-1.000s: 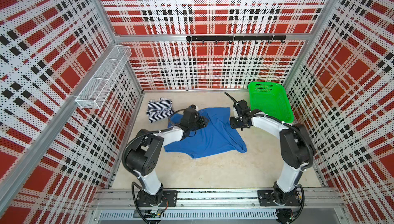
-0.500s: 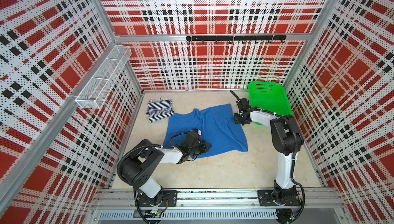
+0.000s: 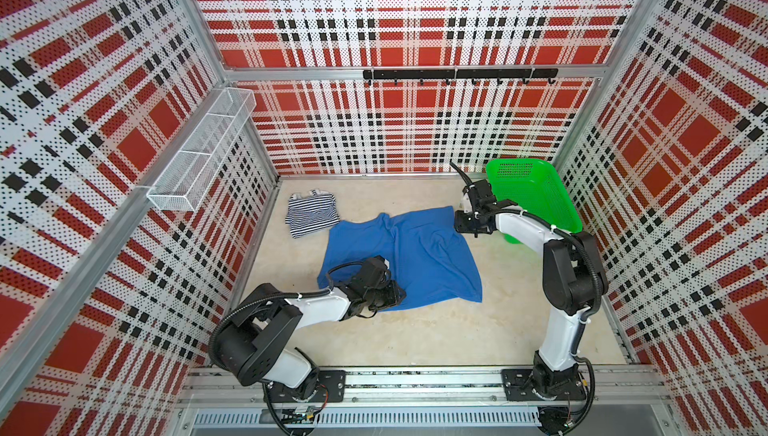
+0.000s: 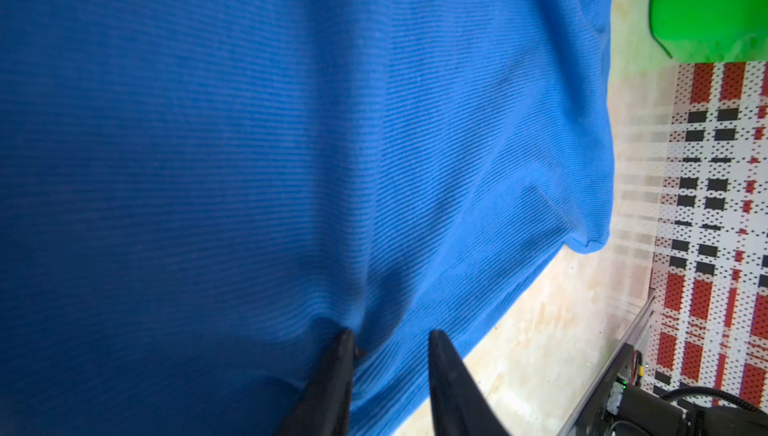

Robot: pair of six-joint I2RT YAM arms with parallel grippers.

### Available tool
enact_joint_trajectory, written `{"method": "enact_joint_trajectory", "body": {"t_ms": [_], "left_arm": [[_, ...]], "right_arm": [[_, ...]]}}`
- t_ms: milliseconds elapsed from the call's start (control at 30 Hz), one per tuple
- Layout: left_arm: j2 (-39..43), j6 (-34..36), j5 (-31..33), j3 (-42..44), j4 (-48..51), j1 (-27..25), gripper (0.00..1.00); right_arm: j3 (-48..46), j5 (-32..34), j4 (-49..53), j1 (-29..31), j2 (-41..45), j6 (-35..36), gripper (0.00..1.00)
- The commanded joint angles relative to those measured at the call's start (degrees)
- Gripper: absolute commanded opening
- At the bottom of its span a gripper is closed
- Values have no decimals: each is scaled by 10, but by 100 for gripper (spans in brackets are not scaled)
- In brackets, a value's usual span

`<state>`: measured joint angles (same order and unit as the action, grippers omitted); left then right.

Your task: Fold and stack the tank tops

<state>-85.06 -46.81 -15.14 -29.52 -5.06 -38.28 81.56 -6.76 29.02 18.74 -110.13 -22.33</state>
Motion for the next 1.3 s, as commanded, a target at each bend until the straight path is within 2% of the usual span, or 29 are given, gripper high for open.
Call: {"method": "enact_joint_trajectory", "body": {"t_ms": [0, 100, 233, 333, 367, 467, 667, 733, 967, 1000, 1067, 1133, 1200, 1267], "left_arm": [[-21, 18, 15, 15, 92, 1, 35], [-17, 19, 17, 19, 92, 3, 35], [-14, 21, 17, 22, 92, 8, 34], [-16, 24, 17, 20, 92, 11, 34], [-17, 26, 16, 19, 92, 11, 33], [-21, 29, 16, 18, 93, 13, 33], [-15, 29, 18, 27, 98, 14, 33], [-11, 31, 18, 30, 104, 16, 33], [9, 45, 23, 43, 135, 25, 33], [10, 48, 25, 41, 139, 26, 33], [13, 51, 28, 33, 147, 26, 35], [22, 54, 32, 17, 155, 26, 40], [35, 57, 38, -6, 170, 24, 42], [49, 61, 48, -33, 197, 24, 45]], "right_arm": [[-7, -18, -16, 3, -24, -21, 26], [12, -13, -19, 4, -56, -29, 28], [26, -14, -21, 4, -87, -38, 38], [30, -17, -28, 4, -102, -39, 39], [33, -20, -30, 4, -107, -40, 38], [45, -16, -37, 5, -116, -40, 26], [94, 38, -24, -5, -133, -30, 3], [114, 50, -19, -13, -141, -22, 0], [194, 82, -18, -48, -181, 41, 0], [203, 75, -20, -53, -185, 49, 6], [206, 65, -23, -60, -178, 61, 33], [205, 64, 10, -63, -157, 72, 53], [186, 68, 52, -63, -123, 79, 58], [129, 60, 73, -62, -71, 78, 56]]}}
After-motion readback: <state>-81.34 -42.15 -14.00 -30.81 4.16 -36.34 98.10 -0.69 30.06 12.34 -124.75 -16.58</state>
